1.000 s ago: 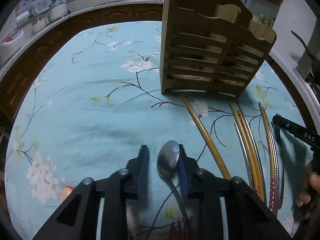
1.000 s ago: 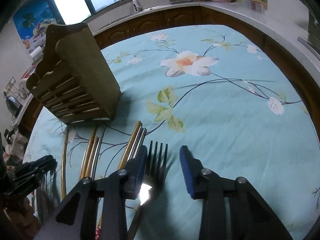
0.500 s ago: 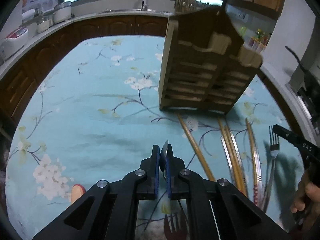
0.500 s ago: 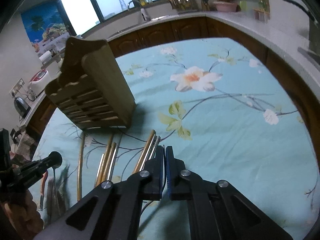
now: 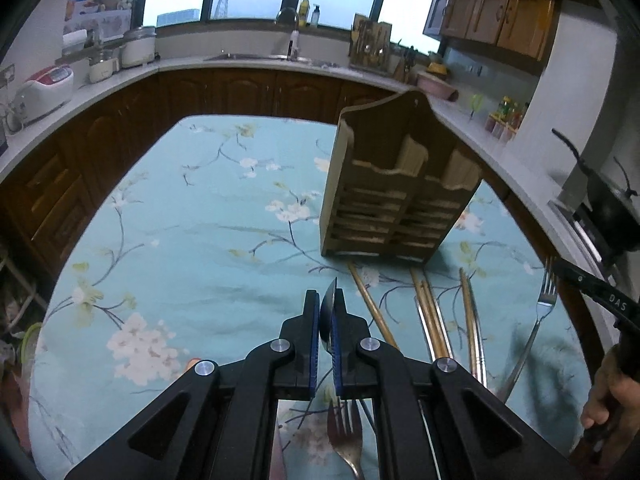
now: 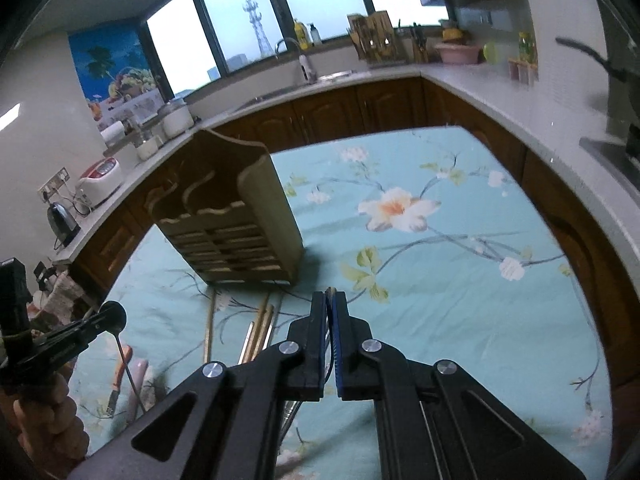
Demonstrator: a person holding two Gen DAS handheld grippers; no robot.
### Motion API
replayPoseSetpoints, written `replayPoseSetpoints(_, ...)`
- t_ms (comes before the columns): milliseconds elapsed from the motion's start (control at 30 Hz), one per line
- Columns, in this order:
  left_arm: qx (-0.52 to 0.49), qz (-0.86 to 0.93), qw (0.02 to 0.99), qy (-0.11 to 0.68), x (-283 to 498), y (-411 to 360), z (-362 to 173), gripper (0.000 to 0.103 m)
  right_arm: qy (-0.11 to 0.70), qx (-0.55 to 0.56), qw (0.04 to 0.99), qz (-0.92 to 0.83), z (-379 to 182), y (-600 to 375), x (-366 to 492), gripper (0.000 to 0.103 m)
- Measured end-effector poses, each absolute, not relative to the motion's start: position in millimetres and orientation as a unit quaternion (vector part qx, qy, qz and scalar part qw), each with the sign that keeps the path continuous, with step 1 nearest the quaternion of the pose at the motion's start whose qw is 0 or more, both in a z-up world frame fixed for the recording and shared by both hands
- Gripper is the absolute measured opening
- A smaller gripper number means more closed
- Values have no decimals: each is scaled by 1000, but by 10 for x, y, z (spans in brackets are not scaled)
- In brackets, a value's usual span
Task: Organize utensils
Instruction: 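Lift the spoon and fork and carry both toward the wooden caddy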
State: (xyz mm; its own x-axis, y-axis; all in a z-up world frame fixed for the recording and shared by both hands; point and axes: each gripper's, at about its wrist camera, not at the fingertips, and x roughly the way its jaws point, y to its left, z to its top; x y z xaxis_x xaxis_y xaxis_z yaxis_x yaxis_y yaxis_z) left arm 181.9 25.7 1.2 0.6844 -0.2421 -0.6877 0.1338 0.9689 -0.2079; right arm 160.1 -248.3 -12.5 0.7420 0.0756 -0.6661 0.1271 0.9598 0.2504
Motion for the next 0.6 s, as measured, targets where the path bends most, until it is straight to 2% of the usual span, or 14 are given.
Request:
replayPoseSetpoints(333, -90, -100, 934, 332, 1542, 435, 379, 3, 306, 127, 943, -15, 285, -2381, 1455, 3)
replayPoseSetpoints(600, -95, -86, 950, 283, 1608, 512, 692, 3, 270, 113, 956, -5, 557, -2284, 1548, 2)
